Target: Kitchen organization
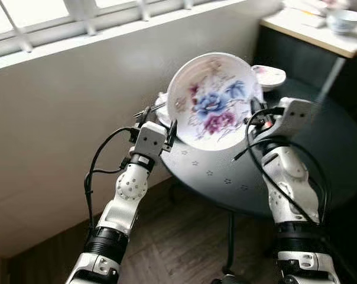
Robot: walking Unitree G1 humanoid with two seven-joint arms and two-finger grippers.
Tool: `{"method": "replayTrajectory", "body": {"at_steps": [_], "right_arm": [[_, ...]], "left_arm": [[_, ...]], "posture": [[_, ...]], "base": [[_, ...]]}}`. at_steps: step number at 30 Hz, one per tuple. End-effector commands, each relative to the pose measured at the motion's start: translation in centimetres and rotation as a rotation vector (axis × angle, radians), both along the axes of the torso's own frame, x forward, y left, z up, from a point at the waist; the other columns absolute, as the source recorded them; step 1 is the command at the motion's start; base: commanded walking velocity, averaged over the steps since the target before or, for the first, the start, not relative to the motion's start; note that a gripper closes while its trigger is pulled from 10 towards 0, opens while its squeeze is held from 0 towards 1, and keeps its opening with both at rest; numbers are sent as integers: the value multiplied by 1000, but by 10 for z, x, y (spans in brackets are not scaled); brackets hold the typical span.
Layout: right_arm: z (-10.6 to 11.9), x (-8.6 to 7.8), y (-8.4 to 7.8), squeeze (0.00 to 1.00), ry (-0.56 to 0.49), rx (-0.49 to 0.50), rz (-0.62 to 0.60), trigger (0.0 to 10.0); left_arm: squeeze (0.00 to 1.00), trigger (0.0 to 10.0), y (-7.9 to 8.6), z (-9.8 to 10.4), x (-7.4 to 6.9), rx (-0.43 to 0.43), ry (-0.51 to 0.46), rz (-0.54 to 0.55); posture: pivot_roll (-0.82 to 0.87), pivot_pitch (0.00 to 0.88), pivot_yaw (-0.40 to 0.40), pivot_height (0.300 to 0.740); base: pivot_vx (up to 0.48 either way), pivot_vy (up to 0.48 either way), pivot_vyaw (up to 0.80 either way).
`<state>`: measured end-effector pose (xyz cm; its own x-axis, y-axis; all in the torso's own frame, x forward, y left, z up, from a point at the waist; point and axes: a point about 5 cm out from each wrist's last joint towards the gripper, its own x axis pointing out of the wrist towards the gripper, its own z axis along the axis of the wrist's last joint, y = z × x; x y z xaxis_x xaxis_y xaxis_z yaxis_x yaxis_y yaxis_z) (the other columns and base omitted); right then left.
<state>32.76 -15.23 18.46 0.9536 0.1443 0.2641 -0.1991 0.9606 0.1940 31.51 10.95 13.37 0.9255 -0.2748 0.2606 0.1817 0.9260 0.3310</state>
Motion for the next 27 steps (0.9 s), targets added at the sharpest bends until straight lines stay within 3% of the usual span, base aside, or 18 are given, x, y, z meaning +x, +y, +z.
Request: {"method": "replayTrajectory", "body": {"at_steps": [1, 27], "right_arm": [[15, -5, 7, 0, -92, -10, 44, 0], [-2, -9, 14, 0, -76, -56, 96, 0]], "left_arm": [[0, 10000, 3, 4, 1, 6, -8, 13], [0, 10000, 8, 4, 0, 0, -3, 54]], "posture": [[-174, 0, 49, 740], [-166, 0, 55, 740]], "base": [[0, 0, 800], [0, 0, 800]]}}
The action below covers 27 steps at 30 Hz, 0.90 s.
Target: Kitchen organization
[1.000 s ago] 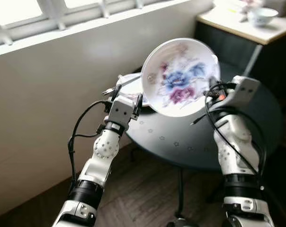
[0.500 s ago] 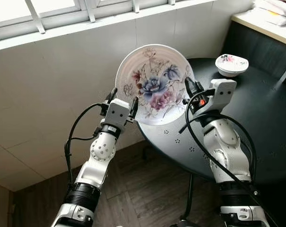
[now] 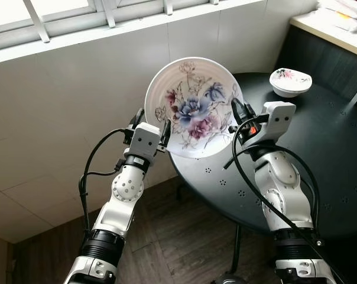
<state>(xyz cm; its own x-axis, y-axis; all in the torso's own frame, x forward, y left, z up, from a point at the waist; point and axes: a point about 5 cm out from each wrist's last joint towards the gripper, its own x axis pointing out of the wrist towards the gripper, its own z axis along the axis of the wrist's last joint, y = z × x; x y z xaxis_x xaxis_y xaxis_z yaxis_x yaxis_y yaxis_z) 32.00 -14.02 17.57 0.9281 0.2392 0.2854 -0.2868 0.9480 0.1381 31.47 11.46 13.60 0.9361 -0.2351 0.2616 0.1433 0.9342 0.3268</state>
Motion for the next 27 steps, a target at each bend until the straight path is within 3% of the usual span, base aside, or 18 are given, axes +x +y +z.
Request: {"method": "replayTrajectory", "body": {"at_steps": [1, 7, 12, 16, 20, 21, 27], "right_arm": [[6, -1, 3, 0, -43, -6, 12, 0], [6, -2, 4, 0, -45, -12, 15, 0], [6, -1, 4, 0, -46, -14, 16, 0], [6, -1, 4, 0, -47, -18, 16, 0], [6, 0, 3, 0, -44, -23, 11, 0], [5, 0, 3, 0, -42, -26, 7, 0], [4, 1, 1, 0, -37, -30, -3, 0]], "left_arm": [[0, 10000, 3, 1, 0, 2, -2, 14], [0, 10000, 2, -1, 2, -18, 39, 7], [0, 10000, 1, 3, 2, -36, 16, -7], [0, 10000, 1, 4, 1, -11, -6, -9], [0, 10000, 1, 0, 1, 0, 26, -4], [0, 10000, 1, 0, 2, -46, 47, 5], [0, 10000, 0, 1, 4, -39, 44, -1]], "posture": [[-166, 0, 55, 740], [-165, 0, 56, 740], [-164, 0, 54, 740], [-162, 0, 50, 740], [-163, 0, 46, 740], [-165, 0, 46, 740], [-167, 0, 46, 740]], "base": [[0, 0, 800], [0, 0, 800], [0, 469, 800], [0, 0, 800], [0, -480, 800], [0, 480, 800], [0, 320, 800]]}}
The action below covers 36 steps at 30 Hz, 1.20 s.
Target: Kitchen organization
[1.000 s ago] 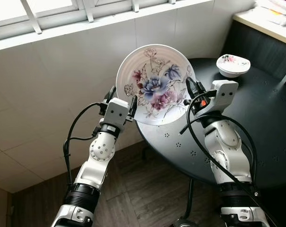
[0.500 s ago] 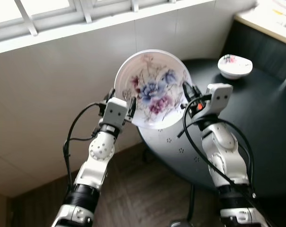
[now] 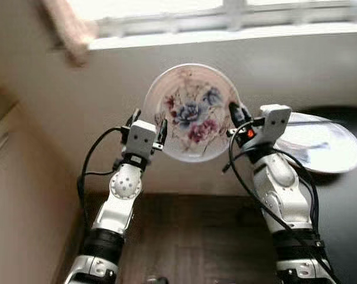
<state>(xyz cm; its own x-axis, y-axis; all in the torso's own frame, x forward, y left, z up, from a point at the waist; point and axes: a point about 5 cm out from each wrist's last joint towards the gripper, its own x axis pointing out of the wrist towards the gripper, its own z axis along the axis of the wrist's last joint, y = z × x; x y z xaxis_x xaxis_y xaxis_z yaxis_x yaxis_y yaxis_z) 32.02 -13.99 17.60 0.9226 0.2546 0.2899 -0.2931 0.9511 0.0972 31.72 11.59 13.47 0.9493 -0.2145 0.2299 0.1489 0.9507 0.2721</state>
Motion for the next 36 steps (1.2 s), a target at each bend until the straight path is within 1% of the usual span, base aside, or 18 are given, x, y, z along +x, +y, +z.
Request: {"method": "replayTrajectory", "body": {"at_steps": [1, 2, 3, 5, 7, 9, 10, 12, 13, 18, 21, 23, 26, 29, 32, 33, 35, 36], "right_arm": [[4, 1, 0, 0, -22, 7, -9, 0], [4, 1, 0, 0, -22, 7, -9, 0], [4, 1, 0, 0, -22, 6, -11, 0], [4, 1, -1, 0, -21, 2, -14, 0], [4, 1, -2, 0, -20, -1, -16, 0], [4, 1, -2, 0, -18, -4, -17, 0], [4, 1, -2, 0, -18, -4, -17, 0], [4, 1, -2, 0, -17, -5, -17, 0], [3, 1, -2, 0, -17, -6, -17, 0], [3, 2, -2, 0, -14, -8, -17, 0], [3, 2, -1, 0, -13, -10, -16, 0], [3, 2, -1, 0, -14, -12, -16, 0], [3, 1, -1, 0, -21, -26, -16, 0], [4, 1, 1, 0, -39, -55, -16, 0], [7, 1, 1, 0, -66, -92, -32, 0], [12, 0, 0, 0, -105, -125, -64, 0], [15, 0, -1, 0, -121, -137, -82, 0], [24, 0, -5, 0, -171, -147, -142, 0]], "left_arm": [[0, 10000, -2, 2, 1, 30, -8, -14], [0, 10000, -2, 2, 1, 30, -8, -14], [0, 10000, -3, 0, 2, -23, 20, -18], [0, 10000, -3, 0, 3, -15, 18, -10], [0, 10000, -4, 3, 1, 19, -20, -10], [0, 10000, -6, -2, 2, 23, 43, -17], [0, 10000, -6, -2, 2, 23, 43, -17], [0, 10000, -3, 0, 3, 0, 25, -6], [0, 10000, -3, 5, 1, -8, -25, -5], [0, 10000, -4, 6, 0, -6, -34, -16], [0, 10000, -5, 5, 0, 8, -22, -20], [0, 10000, -5, 4, 0, -16, -21, -13], [0, 10000, -5, 5, 0, 4, -32, -18], [0, 10000, -4, 6, 0, 1, -37, -23], [0, 10000, -4, 9, -1, 2, -64, -25], [0, 10000, -2, 11, -1, 4, -75, -15], [0, 10000, -2, 11, -1, 0, -77, -11], [0, 10000, -1, 12, -1, -5, -80, -8]], "posture": [[-167, 0, 46, 740], [-167, 0, 46, 740], [-167, 0, 46, 740], [-172, 0, 46, 740], [-172, 0, 44, 740], [-171, 0, 44, 740], [-171, 0, 44, 740], [-171, 0, 43, 740], [-170, 0, 42, 740], [-170, 0, 42, 740], [-170, 0, 42, 740], [-171, 0, 43, 740], [-170, 0, 43, 740], [-171, 0, 44, 740], [-169, 0, 44, 740], [-167, 0, 44, 740], [-167, 0, 44, 740], [-168, 0, 44, 740]], "base": [[0, 0, 800], [0, 0, 800], [0, 0, 800], [0, 240, 800], [0, 0, 800], [0, 0, 800], [0, 0, 800], [0, 472, 800], [0, 0, 800], [0, 0, 800], [0, 0, 800], [0, 0, 800], [0, 0, 800], [0, 0, 800], [307, 0, 800], [431, 0, 800], [461, 0, 800], [461, 0, 800]]}}
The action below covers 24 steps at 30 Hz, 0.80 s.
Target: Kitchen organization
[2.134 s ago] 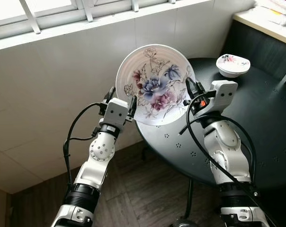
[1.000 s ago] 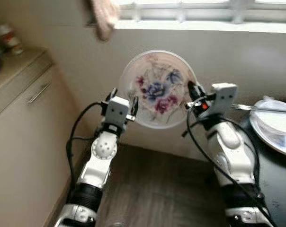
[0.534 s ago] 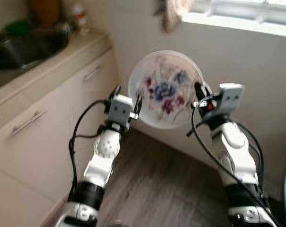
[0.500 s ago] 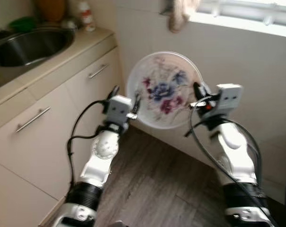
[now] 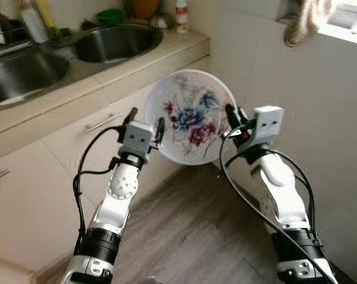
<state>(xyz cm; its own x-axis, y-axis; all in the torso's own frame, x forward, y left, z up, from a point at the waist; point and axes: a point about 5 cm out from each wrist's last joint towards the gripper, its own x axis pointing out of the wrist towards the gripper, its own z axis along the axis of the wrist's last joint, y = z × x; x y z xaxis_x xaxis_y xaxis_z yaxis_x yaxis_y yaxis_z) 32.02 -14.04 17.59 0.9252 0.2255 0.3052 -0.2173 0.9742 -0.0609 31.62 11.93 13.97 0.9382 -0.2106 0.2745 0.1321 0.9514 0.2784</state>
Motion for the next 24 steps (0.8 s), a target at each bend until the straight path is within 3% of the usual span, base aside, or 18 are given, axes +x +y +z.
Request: {"method": "replayTrajectory", "body": {"at_steps": [1, 7, 13, 20, 24], "right_arm": [[34, -1, -7, 0, -185, -30, -92, 0], [53, -4, -3, 0, -308, -96, -123, 0], [55, -6, 2, 0, -346, -146, -122, 0], [59, -7, 0, 0, -388, -172, -167, 0], [83, -15, -5, 0, -524, -191, -238, 0]], "left_arm": [[0, 10000, -4, 8, 0, -6, -39, -10], [0, 10000, -4, 9, 1, -7, -44, -11], [0, 10000, -5, 10, 1, -11, -49, -13], [0, 10000, -5, 11, 1, -19, -61, -11], [0, 10000, -6, 14, 1, -27, -82, -10]], "posture": [[-168, 0, 44, 740], [-167, 0, 45, 740], [-168, 0, 45, 740], [-169, 0, 43, 740], [-168, 0, 42, 740]], "base": [[461, 0, 800], [456, 0, 651], [437, 0, 0], [434, 0, 728], [389, 0, 800]]}}
